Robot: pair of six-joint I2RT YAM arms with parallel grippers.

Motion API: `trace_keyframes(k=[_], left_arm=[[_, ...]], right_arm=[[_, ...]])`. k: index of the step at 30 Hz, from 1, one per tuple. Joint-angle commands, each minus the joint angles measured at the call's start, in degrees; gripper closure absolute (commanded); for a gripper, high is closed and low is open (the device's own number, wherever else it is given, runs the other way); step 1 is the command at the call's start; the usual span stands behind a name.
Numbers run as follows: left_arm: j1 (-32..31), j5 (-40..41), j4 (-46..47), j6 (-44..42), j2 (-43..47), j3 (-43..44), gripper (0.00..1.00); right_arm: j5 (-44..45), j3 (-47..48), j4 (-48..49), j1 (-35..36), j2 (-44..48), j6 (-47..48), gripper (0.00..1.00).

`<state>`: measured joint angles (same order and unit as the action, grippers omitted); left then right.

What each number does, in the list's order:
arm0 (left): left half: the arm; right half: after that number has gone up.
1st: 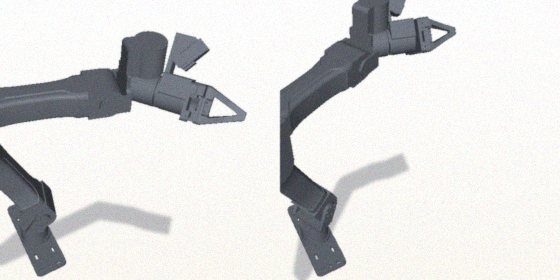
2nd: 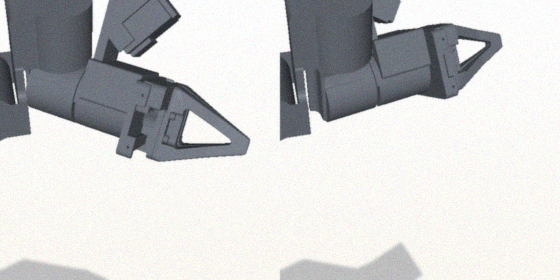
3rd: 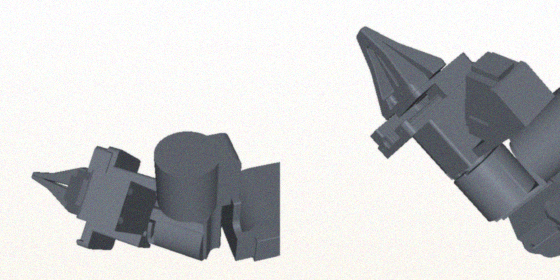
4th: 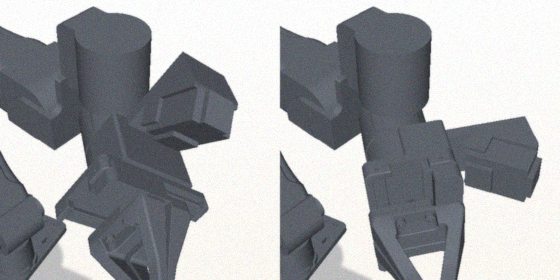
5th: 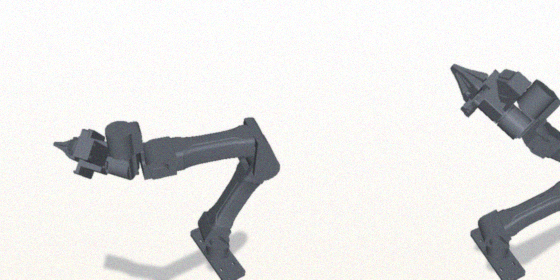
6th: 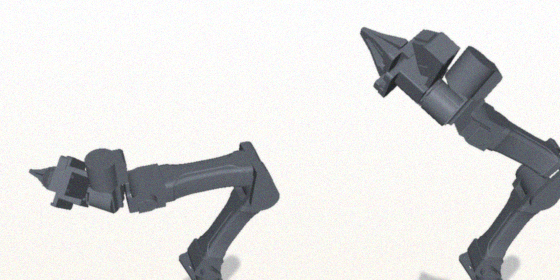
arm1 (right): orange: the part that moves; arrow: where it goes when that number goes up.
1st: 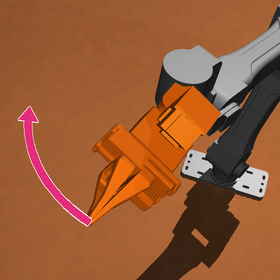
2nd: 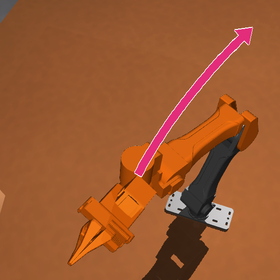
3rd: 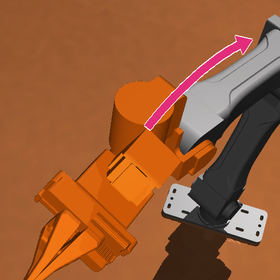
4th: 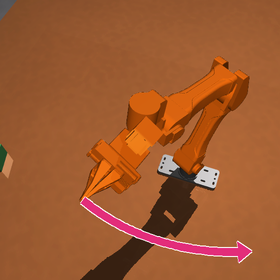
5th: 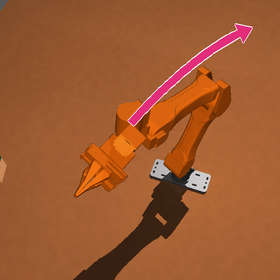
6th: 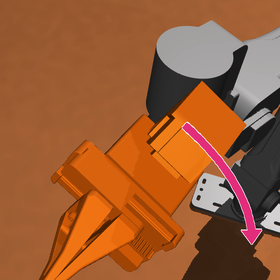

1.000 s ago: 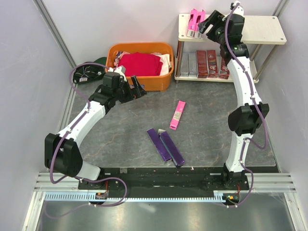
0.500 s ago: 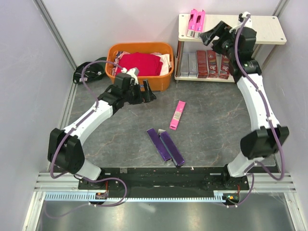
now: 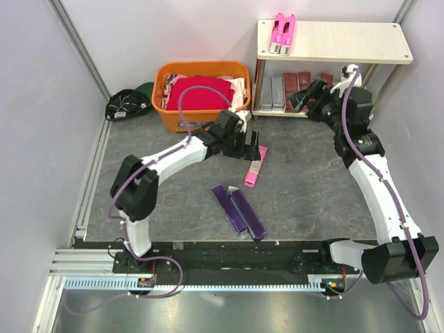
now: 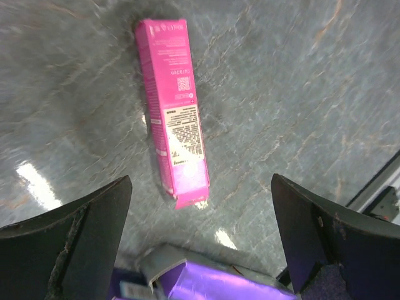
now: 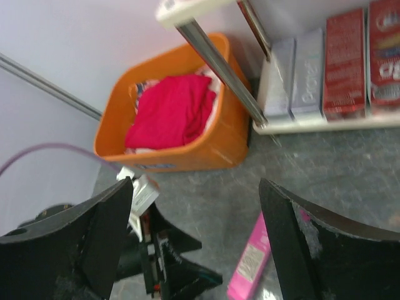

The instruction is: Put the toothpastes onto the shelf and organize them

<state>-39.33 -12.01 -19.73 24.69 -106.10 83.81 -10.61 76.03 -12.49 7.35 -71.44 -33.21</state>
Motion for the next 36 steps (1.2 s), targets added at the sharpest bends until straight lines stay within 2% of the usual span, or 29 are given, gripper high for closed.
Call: trace_keyframes(k=[1, 4, 8, 13, 18, 22, 27, 29, 30, 31, 34, 36], left_arm=[[-1.10, 2.34, -1.98, -2.45, -6.82, 5.48, 0.00], [-1.19, 2.61, -4.26, -2.10, -12.53, 12.05, 0.00], [-2.15, 2.78, -4.97, -2.63, -17.02, 16.54, 0.00], [-3.29, 8.65, -7.08, -2.63, -21.85, 21.21, 0.00], [-4.17, 10.25, -8.22, -2.71, -25.11, 25.08, 0.01], [-5.14, 15.16, -10.50, -3.07, -28.10, 29.74, 0.07], [-5.58, 16.67, -12.18, -2.89, -32.05, 33.78, 0.16], [-5.67, 16.32, -12.35, -2.80, -33.28, 34.57, 0.24], [-5.67, 15.97, -12.44, -2.80, -33.46, 35.01, 0.28], [-5.67, 15.70, -12.44, -2.72, -33.64, 35.02, 0.40], [-5.67, 15.00, -12.44, -2.71, -33.20, 35.11, 0.63], [-5.67, 14.82, -12.53, -2.89, -31.28, 34.49, 0.64]], right_arm=[[-2.04, -6.85, -2.10, 0.38, 3.85, 1.40, 0.10], [-2.74, -11.68, -2.19, 1.17, 5.08, 0.52, 0.10], [-3.27, -15.82, -2.27, 1.87, 5.70, -0.19, 0.09], [-3.10, -16.26, -2.28, 2.14, 5.52, -0.10, 0.09], [-3.19, -15.91, -2.36, 2.23, 4.38, 0.08, 0.08], [-3.19, -16.17, -2.36, 2.31, 3.68, 0.16, 0.07], [-3.01, -16.61, -2.36, 2.40, 3.32, 0.25, 0.07], [-2.92, -16.62, -2.36, 2.31, 3.33, 0.34, 0.06], [-2.84, -16.62, -2.36, 2.31, 3.32, 0.43, 0.06], [-2.84, -16.62, -2.28, 2.23, 3.32, 0.43, 0.06], [-2.75, -16.53, -2.45, 2.31, 3.41, 0.52, 0.06], [-2.75, -16.53, -2.45, 2.31, 3.50, 0.52, 0.06]])
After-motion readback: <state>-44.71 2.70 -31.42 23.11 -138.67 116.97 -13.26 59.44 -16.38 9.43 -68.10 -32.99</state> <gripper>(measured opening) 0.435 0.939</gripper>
